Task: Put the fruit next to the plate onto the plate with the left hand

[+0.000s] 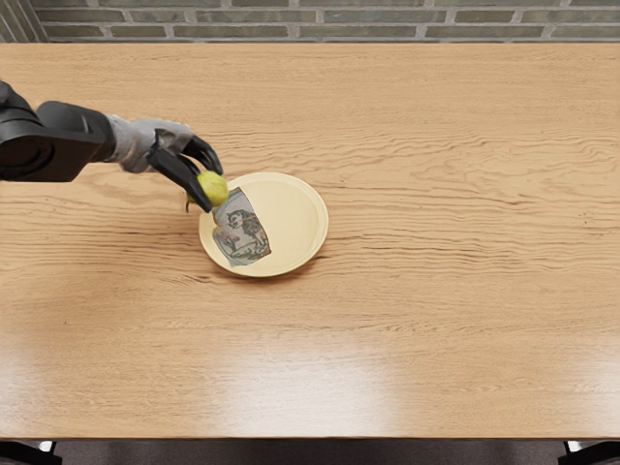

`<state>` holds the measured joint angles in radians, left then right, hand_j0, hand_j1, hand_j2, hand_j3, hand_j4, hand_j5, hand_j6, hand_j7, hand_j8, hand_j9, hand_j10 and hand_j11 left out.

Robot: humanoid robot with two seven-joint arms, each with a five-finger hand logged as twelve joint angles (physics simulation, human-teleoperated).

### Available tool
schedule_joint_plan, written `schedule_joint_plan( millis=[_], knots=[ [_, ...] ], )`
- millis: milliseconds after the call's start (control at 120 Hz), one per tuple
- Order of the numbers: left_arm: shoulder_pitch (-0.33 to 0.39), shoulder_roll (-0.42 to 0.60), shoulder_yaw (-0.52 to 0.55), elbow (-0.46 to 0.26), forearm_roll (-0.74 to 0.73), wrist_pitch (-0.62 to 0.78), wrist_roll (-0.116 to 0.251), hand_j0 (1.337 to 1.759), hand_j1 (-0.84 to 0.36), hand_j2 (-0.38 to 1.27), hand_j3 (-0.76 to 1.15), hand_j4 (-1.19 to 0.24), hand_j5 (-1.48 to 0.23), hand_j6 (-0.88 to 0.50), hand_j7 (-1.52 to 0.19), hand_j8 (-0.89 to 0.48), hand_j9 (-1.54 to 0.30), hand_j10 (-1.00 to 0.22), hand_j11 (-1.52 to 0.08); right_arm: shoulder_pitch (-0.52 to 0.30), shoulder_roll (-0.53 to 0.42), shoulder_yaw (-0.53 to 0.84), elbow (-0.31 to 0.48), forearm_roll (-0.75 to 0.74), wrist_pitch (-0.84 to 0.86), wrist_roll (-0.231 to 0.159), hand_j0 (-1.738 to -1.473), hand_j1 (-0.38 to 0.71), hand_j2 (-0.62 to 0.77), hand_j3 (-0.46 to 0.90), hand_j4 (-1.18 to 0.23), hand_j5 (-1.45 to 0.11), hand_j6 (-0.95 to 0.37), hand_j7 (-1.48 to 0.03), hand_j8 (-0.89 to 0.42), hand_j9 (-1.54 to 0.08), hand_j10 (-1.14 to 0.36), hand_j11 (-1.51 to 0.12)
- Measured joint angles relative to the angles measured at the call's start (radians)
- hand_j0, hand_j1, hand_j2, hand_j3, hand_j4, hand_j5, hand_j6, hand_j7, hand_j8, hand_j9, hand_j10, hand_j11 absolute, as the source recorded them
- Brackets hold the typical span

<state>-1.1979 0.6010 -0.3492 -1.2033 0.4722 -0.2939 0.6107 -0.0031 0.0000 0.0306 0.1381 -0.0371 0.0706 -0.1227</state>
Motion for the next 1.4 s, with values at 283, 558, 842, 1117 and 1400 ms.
schedule_joint_plan(
  millis=[283, 558, 842, 1117, 1400],
  knots=[
    [0.003, -0.072, -0.007, 0.001, -0.013, 0.001, 0.0, 1.656, -0.41, 0.64, 0.0, -0.74, -1.04, -0.4, -1.01, -0.47, -1.01, -0.62, -1.01, 0.0, 0.0, 0.0, 0.0, 0.0, 0.0, 0.0, -1.658, -0.35, 0.0, 0.0, 0.0, 0.0, 0.0, 0.0, 0.0, 0.0, 0.0, 0.0],
    [0.002, -0.072, -0.027, 0.01, -0.028, -0.001, 0.0, 1.657, 0.03, 0.24, 0.0, -0.32, -0.43, -0.2, -0.43, -0.22, -0.42, -0.28, -0.43, 0.0, 0.0, 0.0, 0.0, 0.0, 0.0, 0.0, -1.658, -0.35, 0.0, 0.0, 0.0, 0.0, 0.0, 0.0, 0.0, 0.0, 0.0, 0.0],
    [0.046, 0.034, -0.145, 0.1, -0.324, -0.276, 0.0, 1.658, 0.27, 0.06, 0.0, -0.08, -0.11, -0.05, -0.11, -0.06, -0.11, -0.07, -0.11, 0.0, 0.0, 0.0, 0.0, 0.0, 0.0, 0.0, -1.658, -0.35, 0.0, 0.0, 0.0, 0.0, 0.0, 0.0, 0.0, 0.0, 0.0, 0.0],
    [0.226, 0.218, -0.207, 0.131, -0.541, -0.315, 0.0, 1.658, 0.33, 0.02, 0.0, -0.02, -0.03, -0.01, -0.03, -0.01, -0.03, -0.02, -0.03, 0.0, 0.0, 0.0, 0.0, 0.0, 0.0, 0.0, -1.658, -0.35, 0.0, 0.0, 0.0, 0.0, 0.0, 0.0, 0.0, 0.0, 0.0, 0.0],
    [0.327, 0.313, -0.213, 0.151, -0.572, -0.318, 0.0, 1.658, 0.34, 0.0, 0.0, 0.0, -0.01, 0.0, -0.01, 0.0, -0.01, 0.0, -0.01, 0.0, 0.0, 0.0, 0.0, 0.0, 0.0, 0.0, -1.658, -0.35, 0.0, 0.0, 0.0, 0.0, 0.0, 0.0, 0.0, 0.0, 0.0, 0.0]
  ],
)
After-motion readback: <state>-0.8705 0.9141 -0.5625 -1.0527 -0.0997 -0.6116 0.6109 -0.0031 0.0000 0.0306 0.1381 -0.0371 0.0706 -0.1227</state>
